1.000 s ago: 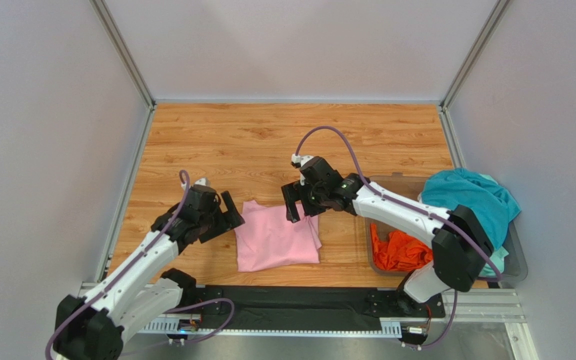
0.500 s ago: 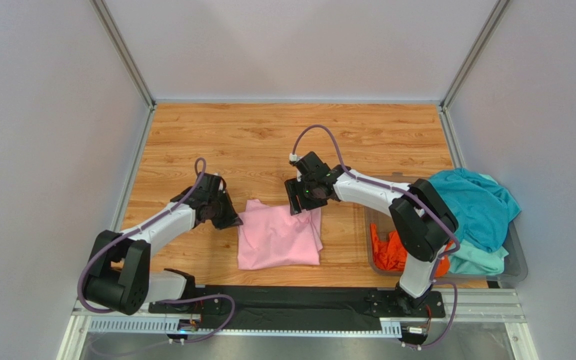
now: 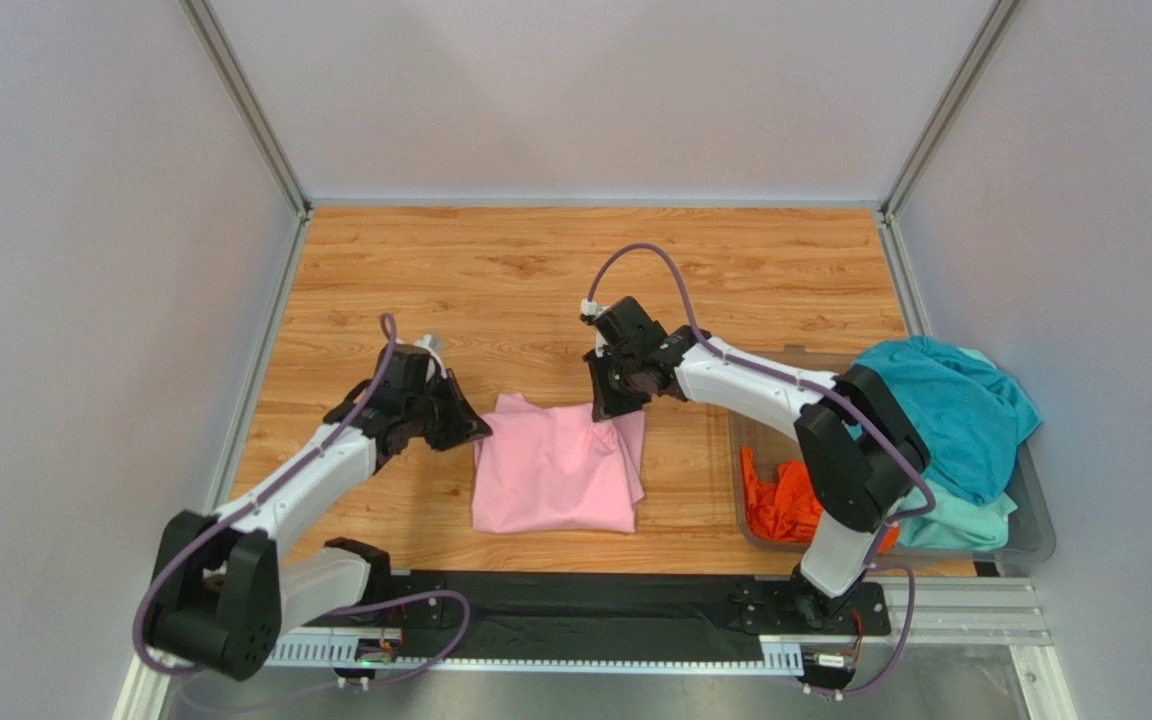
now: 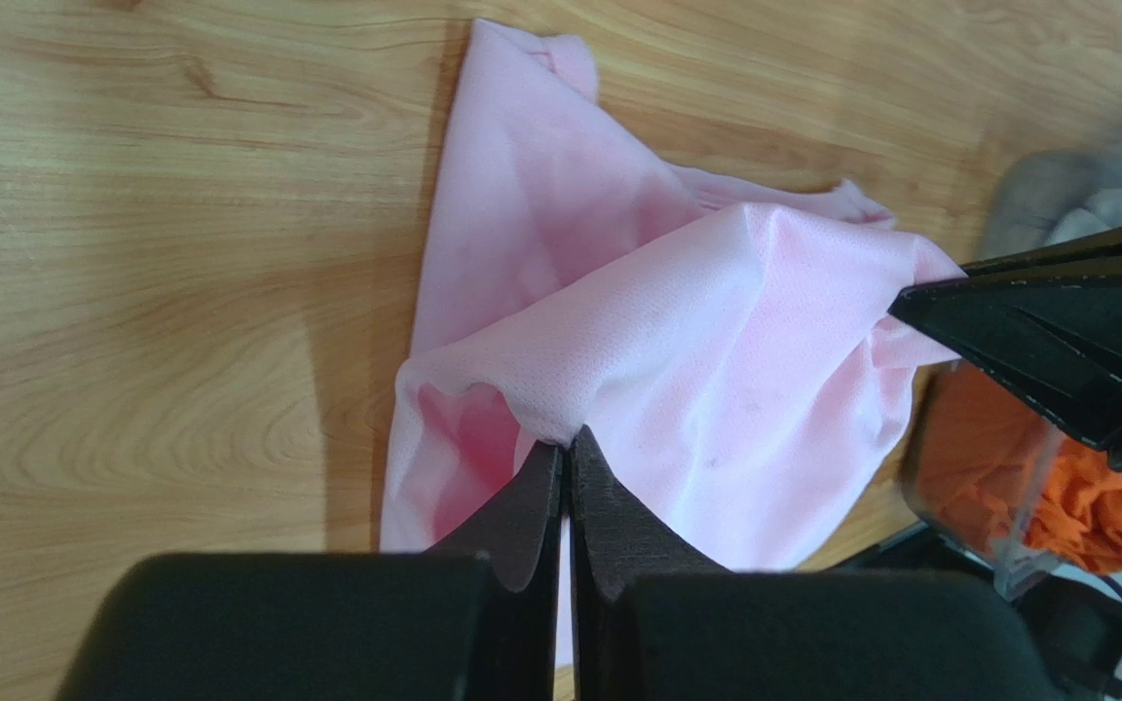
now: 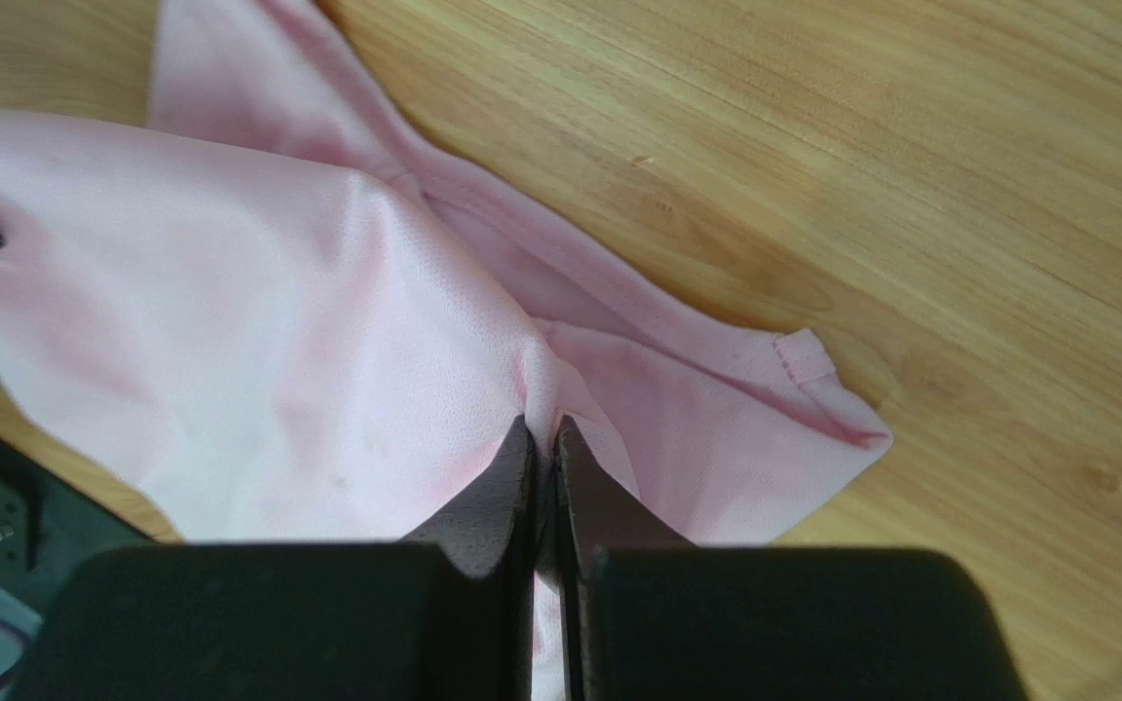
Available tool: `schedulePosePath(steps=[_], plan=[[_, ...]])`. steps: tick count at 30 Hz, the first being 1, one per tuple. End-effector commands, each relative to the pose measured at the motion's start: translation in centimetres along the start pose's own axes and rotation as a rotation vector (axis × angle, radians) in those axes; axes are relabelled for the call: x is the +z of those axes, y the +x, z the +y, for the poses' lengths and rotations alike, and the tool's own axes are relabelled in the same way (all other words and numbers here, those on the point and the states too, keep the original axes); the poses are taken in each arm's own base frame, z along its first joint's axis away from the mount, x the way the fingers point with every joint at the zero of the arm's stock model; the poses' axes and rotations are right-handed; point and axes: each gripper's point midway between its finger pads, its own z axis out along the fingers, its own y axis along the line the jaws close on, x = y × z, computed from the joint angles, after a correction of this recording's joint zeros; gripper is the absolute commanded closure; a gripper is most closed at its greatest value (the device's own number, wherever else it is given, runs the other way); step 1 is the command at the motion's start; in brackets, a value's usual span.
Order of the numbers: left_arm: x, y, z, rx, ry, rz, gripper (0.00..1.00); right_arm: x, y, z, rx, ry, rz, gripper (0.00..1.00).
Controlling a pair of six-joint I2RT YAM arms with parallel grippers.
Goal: Fold and stack the t-shirts
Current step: Fold the tshirt
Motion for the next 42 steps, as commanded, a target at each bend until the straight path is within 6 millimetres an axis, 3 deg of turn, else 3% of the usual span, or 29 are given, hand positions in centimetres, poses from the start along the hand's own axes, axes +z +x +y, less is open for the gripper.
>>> schedulePosePath(steps=[1, 5, 11, 14, 17, 21, 27, 28, 29, 30, 31, 32, 33, 35, 38, 41, 42], plan=[[-2.2, -0.7, -1.8, 0.055, 0.098, -0.079, 1.0, -4.0, 0.0, 2.6, 0.025, -0.1, -0.038, 1.0], [-5.0, -1.3, -3.9, 0.096, 0.202, -0.172, 1.0, -6.8, 0.9, 4.0, 0.066, -0.173, -0.056, 1.0], [-5.3, -2.0, -5.3, 0.127, 0.249, -0.182, 1.0, -7.1, 2.3, 1.8, 0.189, -0.123, -0.059, 1.0], [-4.0, -2.5, -6.2, 0.134, 0.27, -0.145, 1.0, -6.1, 2.6, -0.9, 0.275, -0.041, -0.057, 1.0], [-1.5, -2.8, -6.3, 0.137, 0.237, -0.102, 1.0, -5.3, 3.1, -4.0, 0.336, 0.056, -0.072, 1.0], [0.8, -4.5, -7.9, 0.179, 0.256, -0.103, 1.0, -4.1, 2.8, -5.6, 0.325, 0.064, -0.109, 1.0], [5.5, -5.7, -7.2, 0.215, 0.179, -0.021, 0.95, -1.3, 2.1, -10.3, 0.349, 0.234, -0.096, 0.98], [6.6, -5.4, -6.5, 0.215, 0.154, 0.01, 0.91, -1.0, 2.0, -11.9, 0.343, 0.31, -0.107, 0.91], [7.0, -5.7, -6.7, 0.216, 0.153, 0.014, 0.88, -1.0, 1.4, -12.1, 0.334, 0.324, -0.119, 0.87], [7.3, -5.7, -6.6, 0.216, 0.147, 0.024, 0.79, -1.0, 1.0, -12.3, 0.317, 0.33, -0.12, 0.67], [7.7, -5.7, -6.5, 0.218, 0.145, 0.032, 0.73, -0.7, 0.9, -12.5, 0.308, 0.336, -0.109, 0.54], [8.2, -5.7, -6.6, 0.217, 0.148, 0.047, 0.7, -0.7, 0.6, -12.2, 0.299, 0.327, -0.106, 0.47], [8.2, -5.9, -6.8, 0.221, 0.15, 0.049, 0.57, -1.0, -0.3, -11.8, 0.292, 0.312, -0.118, 0.39], [8.1, -6.0, -7.4, 0.225, 0.159, 0.06, 0.51, -1.6, -1.1, -11.2, 0.263, 0.288, -0.124, 0.36], [6.6, -6.8, -9.0, 0.245, 0.199, 0.029, 0.01, -3.3, -2.5, -9.7, 0.229, 0.237, -0.144, 0.31], [4.3, -7.4, -10.4, 0.272, 0.203, -0.013, 0.0, -5.2, -2.9, -7.2, 0.203, 0.155, -0.152, 0.16], [3.8, -7.1, -10.8, 0.288, 0.203, -0.012, 0.0, -5.7, -2.8, -6.6, 0.195, 0.141, -0.157, 0.0]])
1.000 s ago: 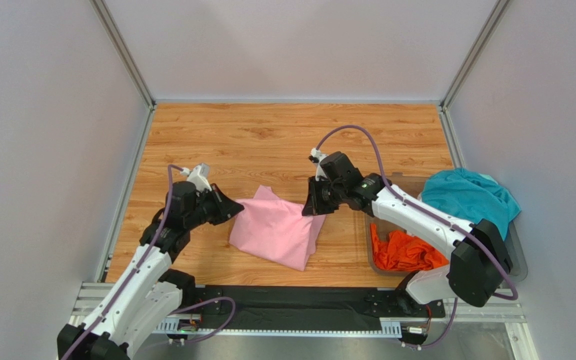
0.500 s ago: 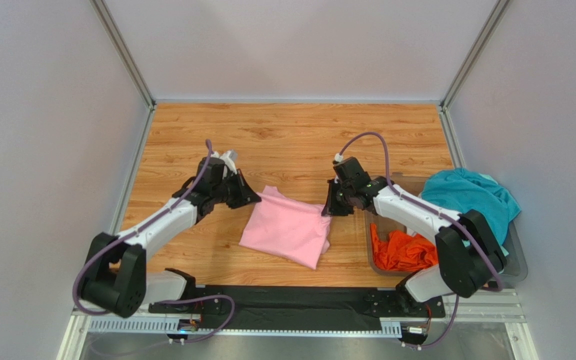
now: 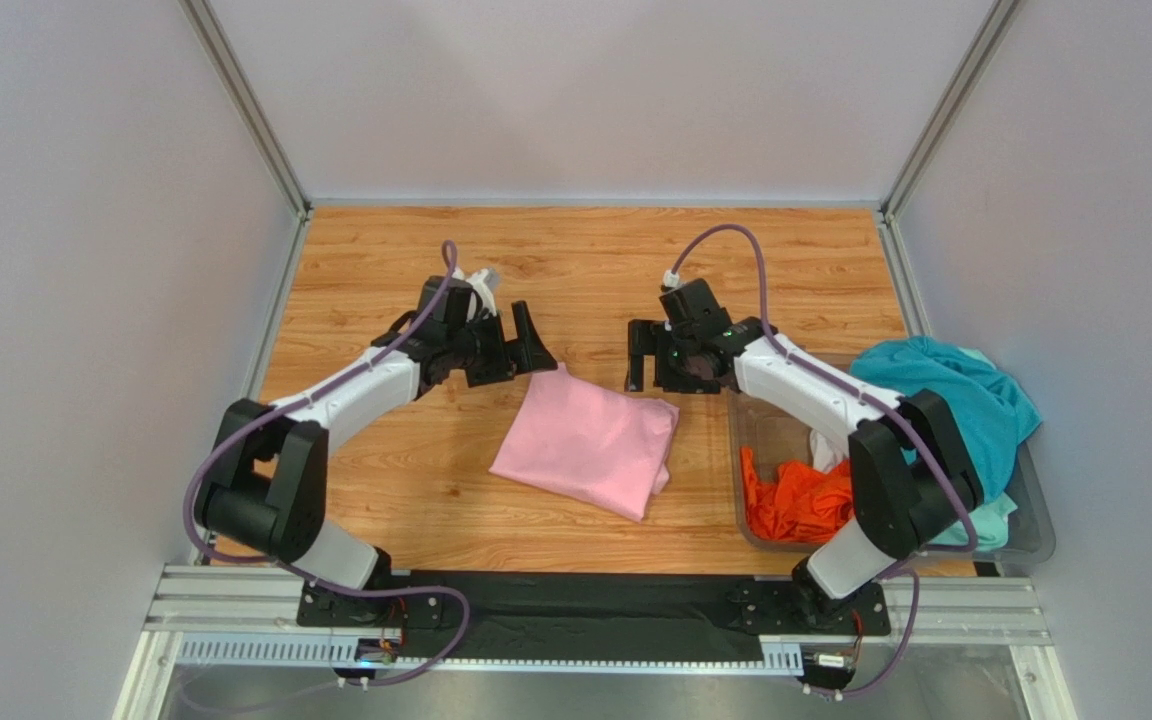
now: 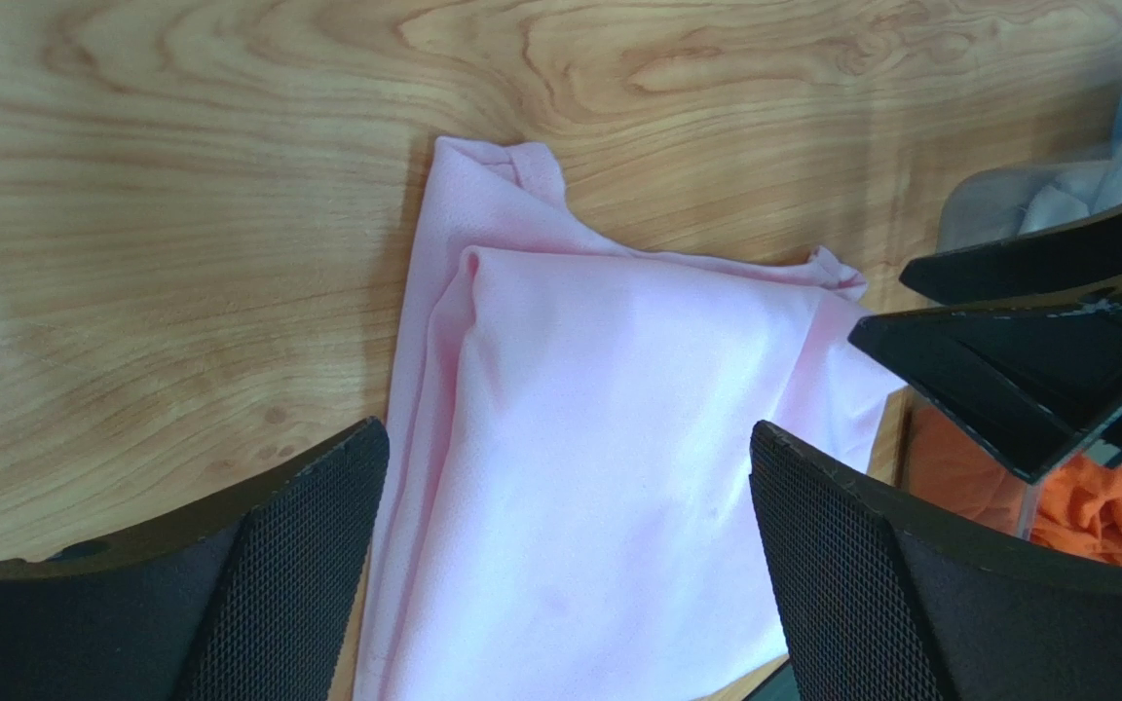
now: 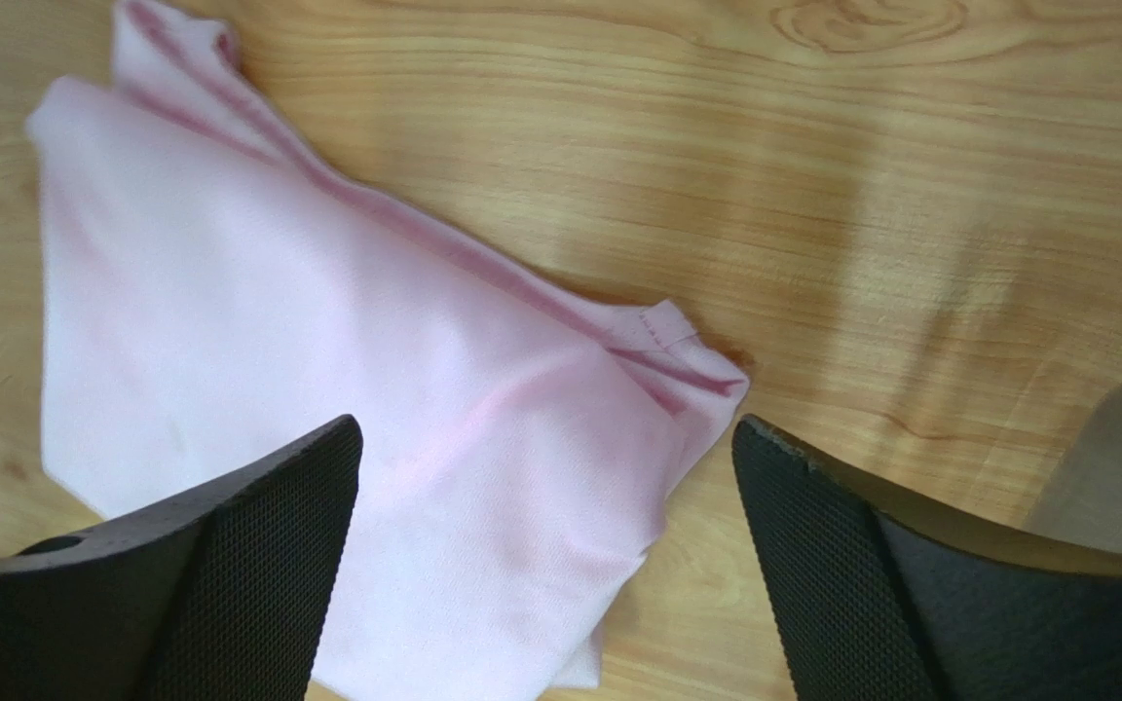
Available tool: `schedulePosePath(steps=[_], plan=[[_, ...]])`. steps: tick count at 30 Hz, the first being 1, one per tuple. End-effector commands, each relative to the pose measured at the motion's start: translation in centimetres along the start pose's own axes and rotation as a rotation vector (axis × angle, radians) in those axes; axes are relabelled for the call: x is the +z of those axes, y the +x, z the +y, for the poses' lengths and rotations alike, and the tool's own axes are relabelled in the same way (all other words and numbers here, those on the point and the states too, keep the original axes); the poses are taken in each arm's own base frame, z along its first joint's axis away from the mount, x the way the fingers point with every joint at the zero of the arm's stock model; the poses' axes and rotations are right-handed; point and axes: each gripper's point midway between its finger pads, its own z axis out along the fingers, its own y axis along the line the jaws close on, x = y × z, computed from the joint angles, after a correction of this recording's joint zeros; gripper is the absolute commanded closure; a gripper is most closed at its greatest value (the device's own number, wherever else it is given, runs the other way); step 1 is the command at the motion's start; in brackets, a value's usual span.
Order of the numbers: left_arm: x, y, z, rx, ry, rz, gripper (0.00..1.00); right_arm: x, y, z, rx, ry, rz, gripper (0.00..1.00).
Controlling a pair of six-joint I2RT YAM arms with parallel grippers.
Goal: Fold and stack the t-shirts
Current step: Fold the tshirt
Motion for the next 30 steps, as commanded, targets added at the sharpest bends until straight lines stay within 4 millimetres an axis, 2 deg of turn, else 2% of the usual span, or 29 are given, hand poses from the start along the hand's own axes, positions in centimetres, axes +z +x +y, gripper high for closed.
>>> schedulePosePath(steps=[1, 3, 4, 6, 7, 8, 9, 14, 18, 22, 26, 27, 28, 30], plan=[[-3.8, -2.4, -4.0, 0.105, 0.042, -0.094, 0.0, -4.4, -0.6, 3.4, -0.071, -0.12, -0.049, 0.0], [-4.6, -1.6, -4.8, 0.123, 0.054, -0.091, 0.0, -5.3, 0.4, 4.5, -0.059, -0.158, -0.042, 0.0], [-5.2, -1.5, -5.6, 0.126, 0.077, -0.106, 0.0, -6.0, 1.8, 5.5, -0.069, -0.207, -0.024, 0.0], [-5.1, 0.1, -6.1, 0.12, 0.103, -0.084, 0.0, -6.6, 2.7, 6.7, -0.026, -0.265, -0.027, 0.0], [-4.9, 0.8, -6.2, 0.12, 0.124, -0.074, 0.0, -6.2, 4.6, 7.0, -0.027, -0.293, 0.012, 0.0], [-4.6, 1.4, -6.5, 0.127, 0.144, -0.062, 0.0, -6.2, 4.8, 7.3, -0.011, -0.308, 0.013, 0.0], [-4.3, 1.7, -6.7, 0.126, 0.159, -0.055, 0.0, -5.9, 4.6, 7.7, 0.012, -0.323, 0.002, 0.0], [-0.9, 3.5, -6.1, 0.085, 0.19, 0.06, 0.0, -3.4, 4.4, 6.4, 0.006, -0.223, 0.018, 0.0], [1.2, 3.7, -4.5, 0.068, 0.143, 0.075, 0.0, 0.2, 4.2, 3.8, 0.019, -0.11, 0.051, 0.0], [3.1, 4.7, -3.3, 0.054, 0.126, 0.119, 0.0, 2.4, 3.4, 1.9, -0.004, -0.067, 0.073, 0.0], [3.9, 6.6, -1.6, 0.024, 0.092, 0.173, 0.0, 3.2, 2.7, 2.0, -0.069, -0.081, 0.073, 0.0], [3.8, 7.0, -1.3, 0.008, 0.081, 0.179, 0.0, 3.2, 2.5, 2.1, -0.082, -0.087, 0.072, 0.0], [3.5, 8.3, -0.3, -0.009, 0.059, 0.2, 0.0, 2.9, 2.1, 2.4, -0.093, -0.097, 0.063, 0.0], [2.9, 8.3, -0.3, -0.027, 0.063, 0.165, 0.0, 2.1, 1.7, 2.5, -0.116, -0.098, 0.058, 0.0]])
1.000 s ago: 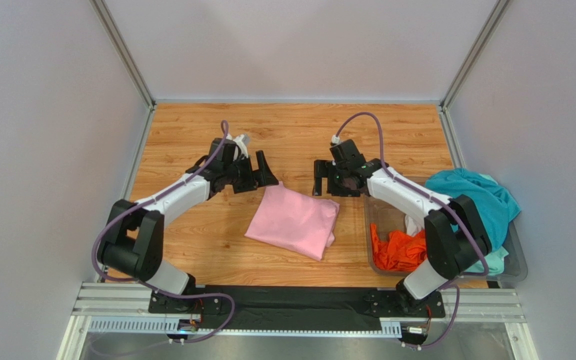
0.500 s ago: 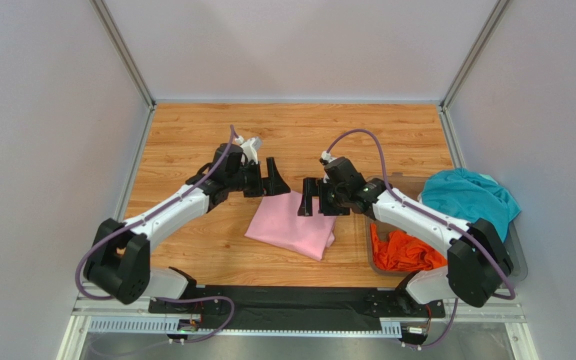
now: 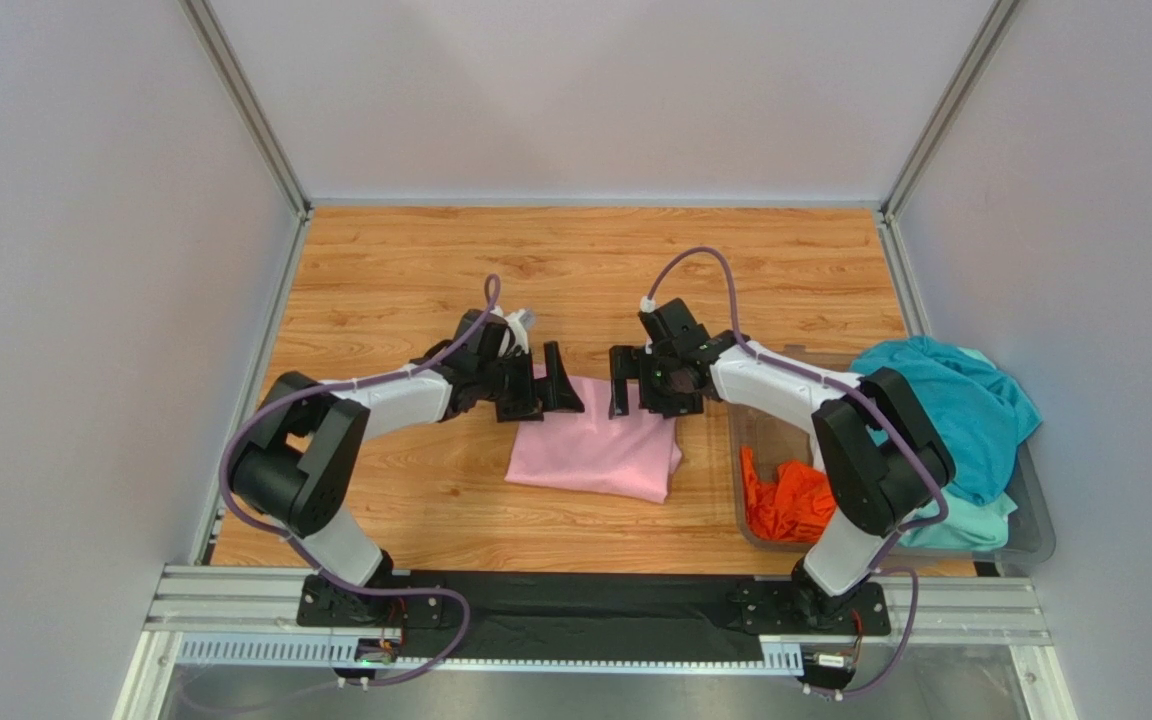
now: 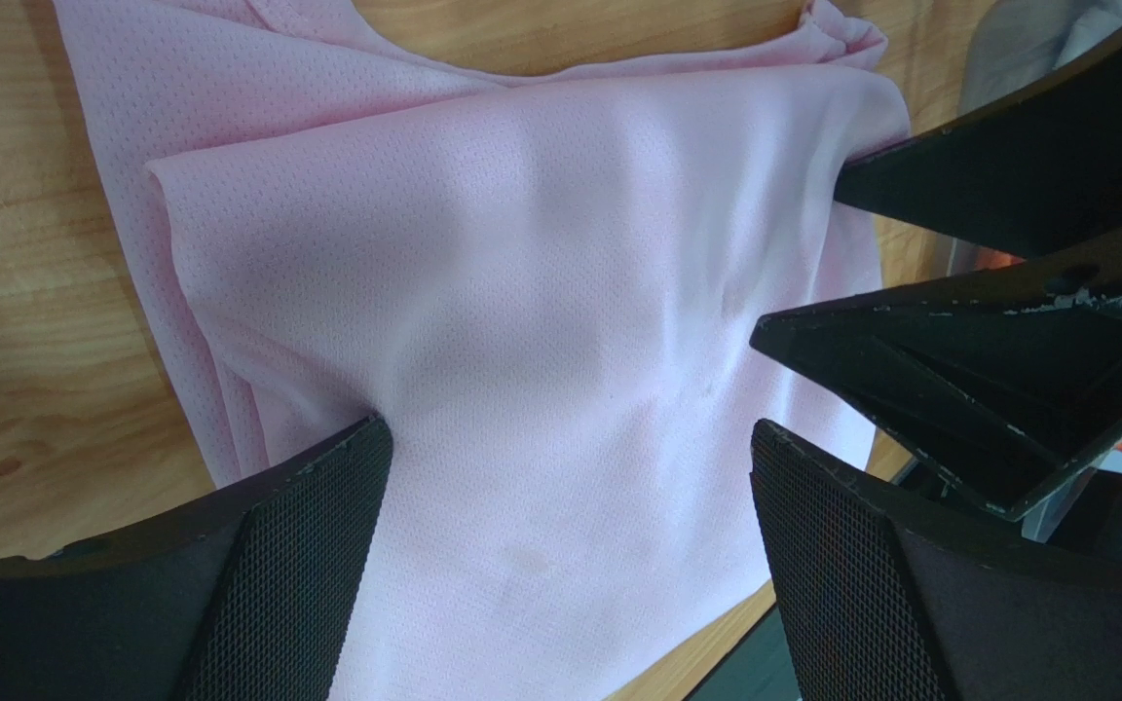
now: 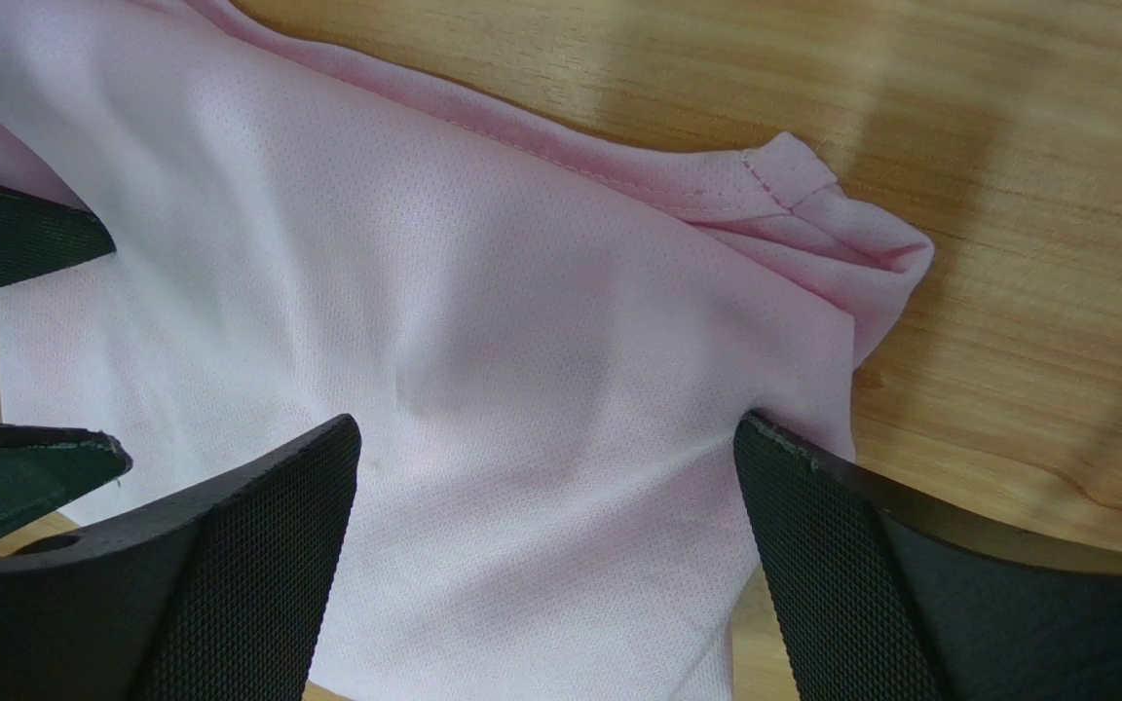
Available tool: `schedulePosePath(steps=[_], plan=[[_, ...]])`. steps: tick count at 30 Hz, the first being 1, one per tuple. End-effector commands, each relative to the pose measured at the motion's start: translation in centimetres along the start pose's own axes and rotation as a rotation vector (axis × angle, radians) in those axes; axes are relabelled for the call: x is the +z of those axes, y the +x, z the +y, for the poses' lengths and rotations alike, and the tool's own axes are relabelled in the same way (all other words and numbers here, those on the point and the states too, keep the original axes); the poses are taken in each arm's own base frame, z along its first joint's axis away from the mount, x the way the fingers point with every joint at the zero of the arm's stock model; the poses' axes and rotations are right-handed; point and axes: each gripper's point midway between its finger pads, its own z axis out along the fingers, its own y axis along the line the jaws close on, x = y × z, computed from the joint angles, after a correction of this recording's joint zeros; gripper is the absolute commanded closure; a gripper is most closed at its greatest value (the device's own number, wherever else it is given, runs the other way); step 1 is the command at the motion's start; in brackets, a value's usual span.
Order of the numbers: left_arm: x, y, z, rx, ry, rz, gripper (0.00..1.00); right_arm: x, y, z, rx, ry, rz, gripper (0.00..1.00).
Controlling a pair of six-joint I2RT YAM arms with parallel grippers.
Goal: Fold and stack the t-shirts
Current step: Fold the tshirt
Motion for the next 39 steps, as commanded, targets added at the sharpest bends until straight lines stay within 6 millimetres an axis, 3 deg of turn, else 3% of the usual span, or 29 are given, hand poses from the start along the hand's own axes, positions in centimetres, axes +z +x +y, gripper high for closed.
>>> schedulePosePath(steps=[1, 7, 13, 16, 23, 29, 39], plan=[[-0.8, 2.4, 1.1, -0.043, -0.012, 0.0, 0.0, -1.3, -2.4, 1.0, -0.087, -0.023, -0.061, 0.0], [-5.0, 1.2, -0.7, 0.009, -0.025, -0.107, 0.0, -5.7, -1.9, 1.7, -0.092, -0.047, -0.113, 0.0], [-8.3, -0.8, -1.5, 0.094, -0.074, -0.213, 0.0, -5.8, 2.2, 2.3, -0.066, -0.116, -0.061, 0.0], [-7.9, -1.2, -1.8, 0.096, -0.066, -0.213, 0.0, -5.2, 2.5, 1.9, -0.07, -0.087, -0.053, 0.0], [-4.8, -2.2, -1.2, 0.074, -0.075, -0.162, 0.0, -3.0, 3.2, 0.2, -0.083, -0.001, -0.004, 0.0], [-2.4, -1.9, 0.5, 0.052, -0.112, -0.104, 0.0, -2.5, 4.5, 0.7, -0.06, -0.05, 0.033, 0.06], [-1.6, -1.4, 2.4, 0.012, -0.184, -0.089, 0.0, -3.0, 6.7, 1.3, 0.022, -0.087, 0.118, 0.53]])
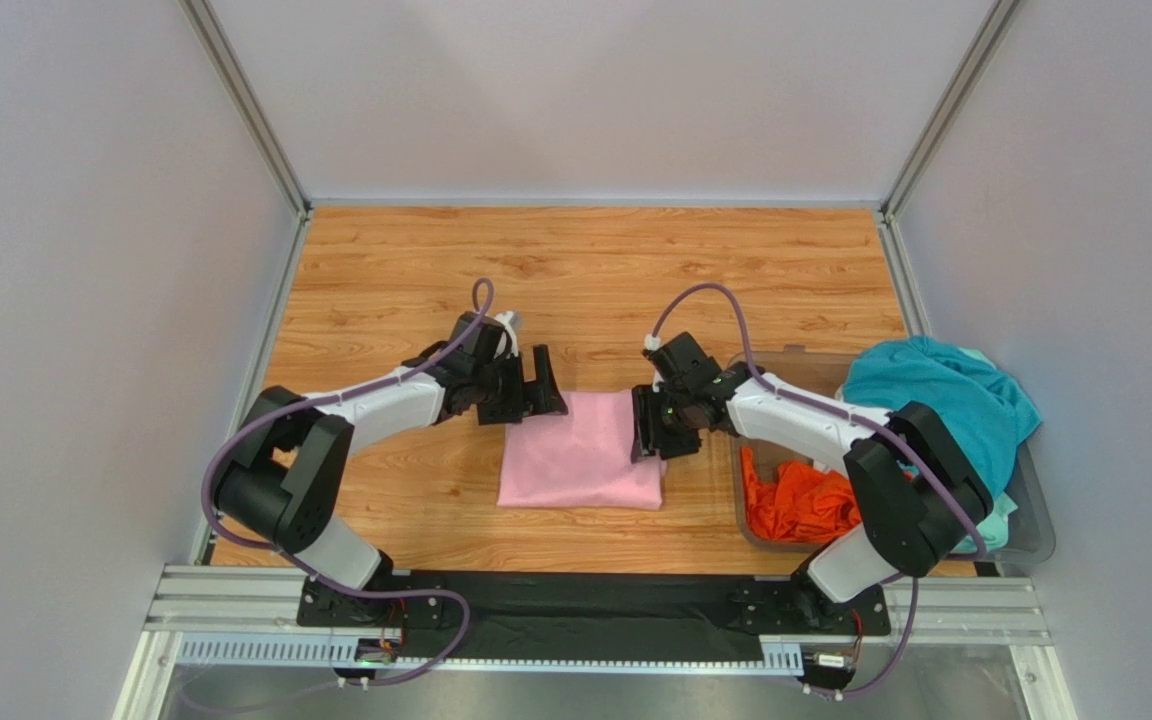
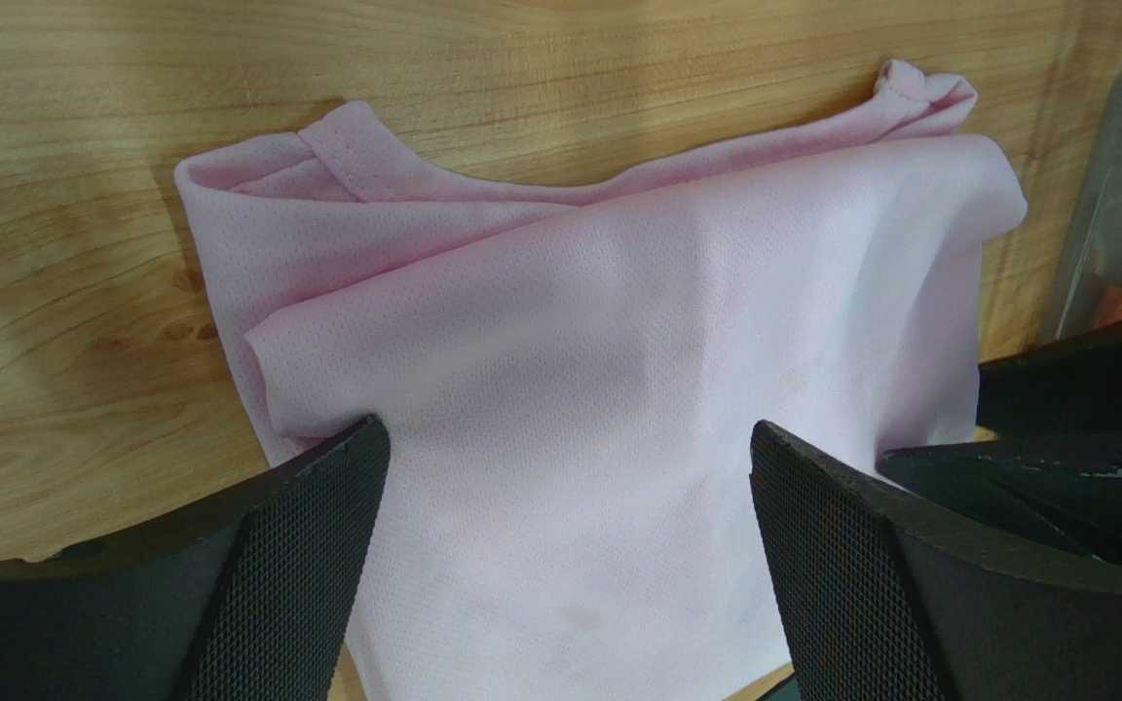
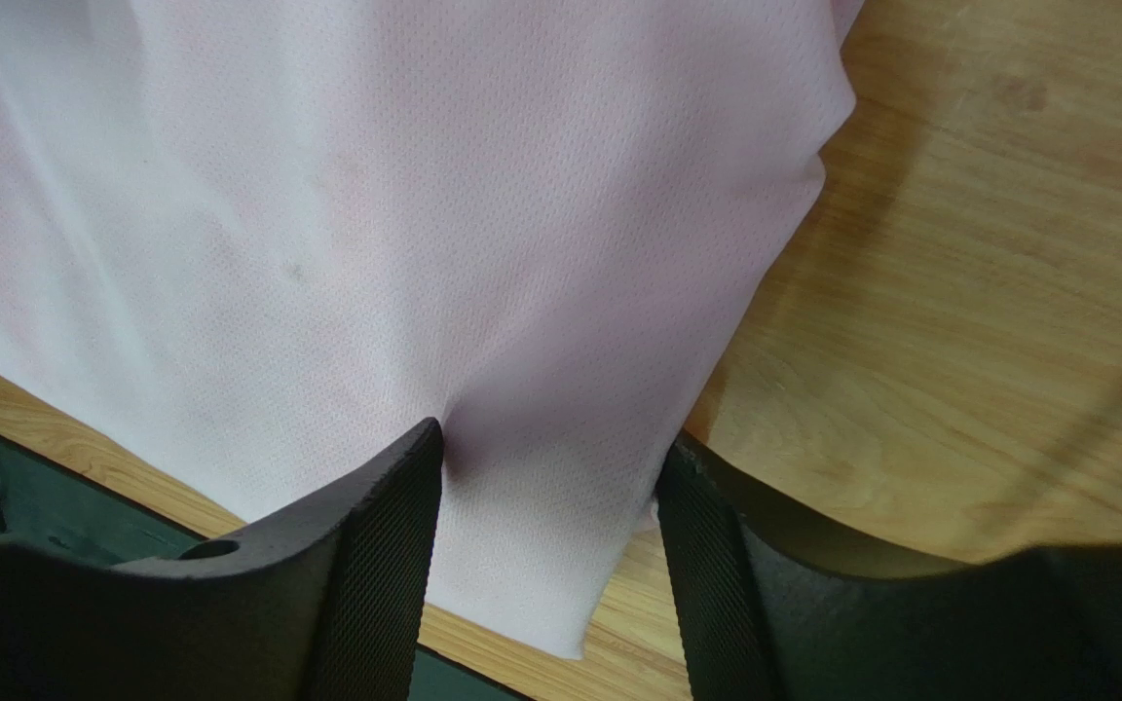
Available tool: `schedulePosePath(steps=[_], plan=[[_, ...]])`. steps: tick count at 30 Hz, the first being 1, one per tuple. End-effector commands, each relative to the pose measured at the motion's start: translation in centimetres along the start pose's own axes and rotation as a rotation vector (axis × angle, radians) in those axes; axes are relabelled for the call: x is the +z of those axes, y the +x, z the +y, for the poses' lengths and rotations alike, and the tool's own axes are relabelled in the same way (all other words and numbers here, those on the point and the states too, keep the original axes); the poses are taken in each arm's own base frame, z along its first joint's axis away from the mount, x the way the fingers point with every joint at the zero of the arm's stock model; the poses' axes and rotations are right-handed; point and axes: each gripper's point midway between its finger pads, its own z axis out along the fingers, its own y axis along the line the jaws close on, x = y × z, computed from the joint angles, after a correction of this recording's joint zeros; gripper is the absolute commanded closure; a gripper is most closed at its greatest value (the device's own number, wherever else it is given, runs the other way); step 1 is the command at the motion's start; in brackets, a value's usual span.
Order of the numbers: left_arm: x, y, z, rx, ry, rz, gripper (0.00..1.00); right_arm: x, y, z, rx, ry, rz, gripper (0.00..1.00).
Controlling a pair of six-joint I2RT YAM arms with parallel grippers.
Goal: Fold and stack the t-shirts
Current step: Fold the tshirt
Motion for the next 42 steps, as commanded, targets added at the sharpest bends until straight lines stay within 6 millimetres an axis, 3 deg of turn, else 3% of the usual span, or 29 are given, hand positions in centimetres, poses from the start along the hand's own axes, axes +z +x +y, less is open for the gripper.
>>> schedulePosePath(steps=[1, 2, 4, 12, 15, 20, 23, 25, 26, 31, 35, 40, 42], plan=[[0.1, -1.3, 0.0, 0.01, -0.023, -0.041, 0.0, -0.7, 0.5, 0.8, 0.054, -0.023, 0.027, 0.59], [0.2, -1.2, 0.2, 0.008, -0.029, -0.04, 0.0, -0.8, 0.5, 1.0, 0.066, -0.022, 0.029, 0.67], [0.1, -1.1, 0.4, 0.003, -0.037, -0.042, 0.0, -1.0, 0.4, 1.4, 0.114, -0.037, 0.027, 0.99], [-0.3, -0.2, 1.3, -0.02, -0.065, -0.047, 0.0, -2.3, 0.3, 4.9, 0.186, -0.263, 0.024, 1.0], [-0.2, 0.0, 1.7, -0.028, -0.079, -0.043, 0.0, -2.2, 0.5, 4.6, 0.211, -0.274, 0.021, 1.0], [-0.2, 0.2, 2.2, -0.032, -0.103, -0.043, 0.0, -0.4, 1.8, 2.0, 0.247, -0.259, 0.015, 1.0], [-0.3, 0.4, 2.4, -0.036, -0.111, -0.038, 0.0, 0.4, 2.3, 1.4, 0.231, -0.247, 0.022, 0.94], [-0.4, 0.5, 2.3, -0.033, -0.109, -0.035, 0.0, 0.5, 2.3, 1.2, 0.221, -0.24, 0.019, 0.82], [-0.4, 0.4, 2.3, -0.031, -0.11, -0.037, 0.0, 0.1, 2.1, 1.4, 0.213, -0.246, 0.009, 0.73], [-0.9, 0.4, 2.2, -0.035, -0.11, -0.048, 0.0, -1.8, 1.8, 1.9, 0.139, -0.254, -0.018, 0.57], [-1.3, 0.7, 2.4, -0.048, -0.112, -0.056, 0.0, -2.9, 2.2, 1.6, 0.113, -0.188, -0.036, 0.54], [-1.9, 1.3, 2.5, -0.062, -0.106, -0.066, 0.0, -2.4, 3.6, 2.6, 0.093, -0.141, -0.008, 0.52], [-2.1, 1.6, 2.6, -0.065, -0.102, -0.065, 0.0, -2.0, 3.3, 2.3, 0.091, -0.096, -0.025, 0.51]])
